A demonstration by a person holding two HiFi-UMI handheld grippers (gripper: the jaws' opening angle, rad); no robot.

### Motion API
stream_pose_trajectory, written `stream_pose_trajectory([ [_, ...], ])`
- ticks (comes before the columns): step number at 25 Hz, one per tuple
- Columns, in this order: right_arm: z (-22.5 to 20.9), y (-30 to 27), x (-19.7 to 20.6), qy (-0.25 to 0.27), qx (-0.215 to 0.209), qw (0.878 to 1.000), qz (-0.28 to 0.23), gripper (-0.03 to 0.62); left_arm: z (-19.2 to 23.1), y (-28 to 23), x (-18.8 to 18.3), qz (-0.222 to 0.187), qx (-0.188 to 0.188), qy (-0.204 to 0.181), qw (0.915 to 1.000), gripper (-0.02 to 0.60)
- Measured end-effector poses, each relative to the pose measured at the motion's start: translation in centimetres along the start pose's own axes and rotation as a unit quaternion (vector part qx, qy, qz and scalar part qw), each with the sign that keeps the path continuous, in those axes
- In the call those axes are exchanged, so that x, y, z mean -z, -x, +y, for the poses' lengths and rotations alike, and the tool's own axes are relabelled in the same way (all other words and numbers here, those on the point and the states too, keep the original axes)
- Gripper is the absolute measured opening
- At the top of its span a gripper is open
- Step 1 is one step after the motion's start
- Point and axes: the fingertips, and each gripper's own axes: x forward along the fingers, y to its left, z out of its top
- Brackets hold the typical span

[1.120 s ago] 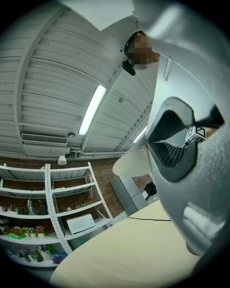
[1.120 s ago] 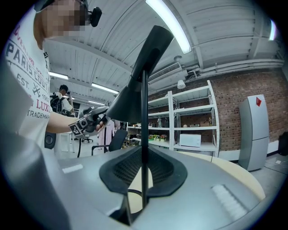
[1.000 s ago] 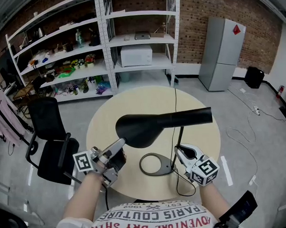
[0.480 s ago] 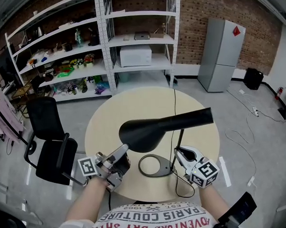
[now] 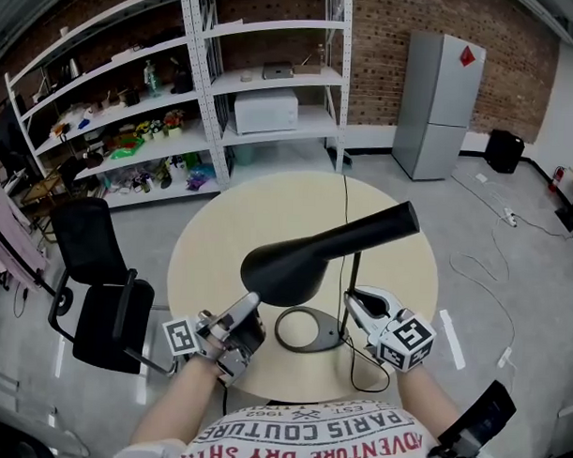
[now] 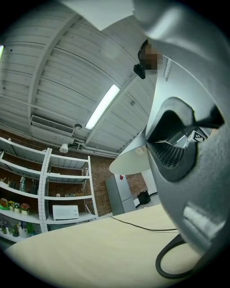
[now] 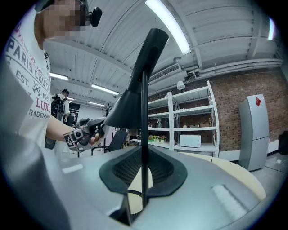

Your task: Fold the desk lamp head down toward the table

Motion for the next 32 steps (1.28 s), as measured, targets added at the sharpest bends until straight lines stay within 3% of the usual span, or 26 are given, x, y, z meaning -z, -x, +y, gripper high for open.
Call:
stream_pose_trajectory([
  [32, 1.0, 0.3, 0.4, -0.007, 0.006, 1.0, -0.004, 0.04, 2.8, 0.7, 4.8, -0.027, 0.023, 0.109, 0.9934, 0.023],
])
